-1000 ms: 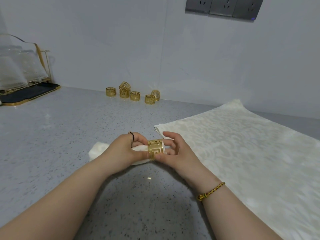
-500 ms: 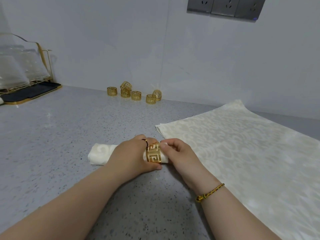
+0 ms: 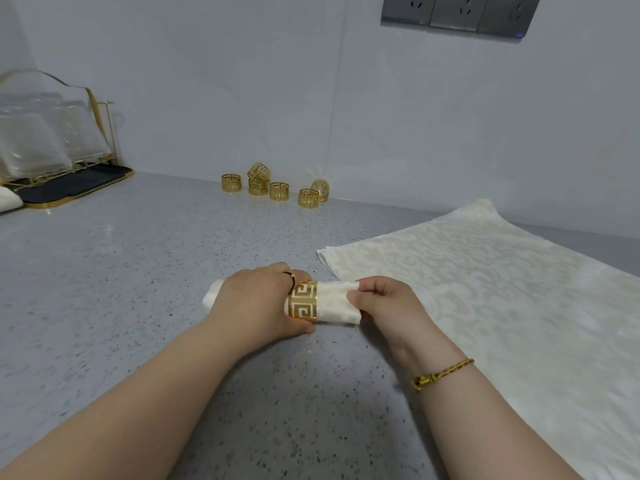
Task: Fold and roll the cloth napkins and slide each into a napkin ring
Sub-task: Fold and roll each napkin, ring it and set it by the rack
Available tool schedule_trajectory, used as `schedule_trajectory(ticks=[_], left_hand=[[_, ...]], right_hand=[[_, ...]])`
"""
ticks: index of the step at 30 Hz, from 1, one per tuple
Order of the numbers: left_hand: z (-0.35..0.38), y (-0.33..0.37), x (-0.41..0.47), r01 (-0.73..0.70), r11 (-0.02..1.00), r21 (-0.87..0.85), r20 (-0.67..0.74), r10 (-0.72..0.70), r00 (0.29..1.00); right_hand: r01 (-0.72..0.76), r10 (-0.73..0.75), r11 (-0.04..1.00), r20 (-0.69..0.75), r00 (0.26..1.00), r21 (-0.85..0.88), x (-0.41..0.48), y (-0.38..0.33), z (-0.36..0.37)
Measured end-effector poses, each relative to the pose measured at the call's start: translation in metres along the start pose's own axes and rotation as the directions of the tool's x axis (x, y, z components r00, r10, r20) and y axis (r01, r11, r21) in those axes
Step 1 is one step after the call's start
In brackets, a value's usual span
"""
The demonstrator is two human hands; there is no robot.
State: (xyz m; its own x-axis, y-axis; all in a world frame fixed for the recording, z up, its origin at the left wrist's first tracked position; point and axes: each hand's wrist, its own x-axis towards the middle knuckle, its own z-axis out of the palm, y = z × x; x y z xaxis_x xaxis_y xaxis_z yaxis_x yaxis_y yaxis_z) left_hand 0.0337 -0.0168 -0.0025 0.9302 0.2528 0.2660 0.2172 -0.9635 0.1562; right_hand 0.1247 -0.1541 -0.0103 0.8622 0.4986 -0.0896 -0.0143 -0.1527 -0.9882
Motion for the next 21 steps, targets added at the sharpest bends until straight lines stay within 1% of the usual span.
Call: schedule_trajectory(ticks=[4, 9, 11, 12, 13, 14, 15, 16, 17, 18, 19, 21], left_hand=[[-0.003, -0.007, -0.001, 0.022, 1.000, 0.009, 0.019, -0.022, 1.000], [-0.005, -0.015, -0.002, 0.041, 0.999, 0.004, 0.064, -0.041, 0.997], [-0.005, -0.018, -0.002, 0.050, 0.999, -0.005, 0.087, -0.049, 0.995], [-0.005, -0.019, -0.003, 0.046, 0.999, -0.006, 0.094, -0.045, 0.995], [-0.005, -0.019, -0.002, 0.038, 0.999, -0.003, 0.097, -0.038, 0.995], [-0.004, -0.019, -0.003, 0.030, 1.000, 0.002, 0.096, -0.030, 0.995], [-0.004, -0.019, -0.002, 0.026, 1.000, 0.008, 0.093, -0.027, 0.995], [-0.003, -0.019, -0.003, 0.025, 1.000, 0.016, 0.087, -0.027, 0.996], [-0.002, -0.019, -0.003, 0.025, 0.999, 0.023, 0.084, -0.027, 0.996], [-0.002, -0.018, -0.003, 0.025, 0.999, 0.025, 0.081, -0.027, 0.996], [-0.002, -0.018, -0.003, 0.025, 0.999, 0.025, 0.080, -0.027, 0.996], [-0.001, -0.018, -0.003, 0.028, 0.999, 0.018, 0.078, -0.029, 0.997]], right_hand=[[-0.052, 0.050, 0.997, 0.037, 0.998, 0.052, 0.005, -0.001, -0.012], [-0.064, 0.057, 0.996, 0.108, 0.992, 0.060, 0.004, -0.004, -0.020], [-0.020, 0.015, 0.999, 0.103, 0.995, 0.048, 0.002, -0.007, -0.021], [0.035, -0.035, 0.999, 0.082, 0.996, -0.003, 0.001, -0.009, -0.020], [0.120, -0.113, 0.986, 0.060, 0.992, -0.115, 0.000, -0.010, -0.020], [0.213, -0.205, 0.936, 0.059, 0.977, -0.280, -0.001, -0.010, -0.019], [0.300, -0.286, 0.836, 0.100, 0.953, -0.460, -0.003, -0.010, -0.018], [0.376, -0.341, 0.693, 0.180, 0.923, -0.615, -0.006, -0.010, -0.014], [0.435, -0.366, 0.534, 0.265, 0.892, -0.725, -0.008, -0.008, -0.010], [0.475, -0.380, 0.401, 0.330, 0.864, -0.784, -0.009, -0.006, -0.006], [0.492, -0.389, 0.321, 0.361, 0.848, -0.809, -0.009, -0.003, -0.002], [0.503, -0.428, 0.270, 0.366, 0.826, -0.821, -0.008, 0.000, 0.002]])
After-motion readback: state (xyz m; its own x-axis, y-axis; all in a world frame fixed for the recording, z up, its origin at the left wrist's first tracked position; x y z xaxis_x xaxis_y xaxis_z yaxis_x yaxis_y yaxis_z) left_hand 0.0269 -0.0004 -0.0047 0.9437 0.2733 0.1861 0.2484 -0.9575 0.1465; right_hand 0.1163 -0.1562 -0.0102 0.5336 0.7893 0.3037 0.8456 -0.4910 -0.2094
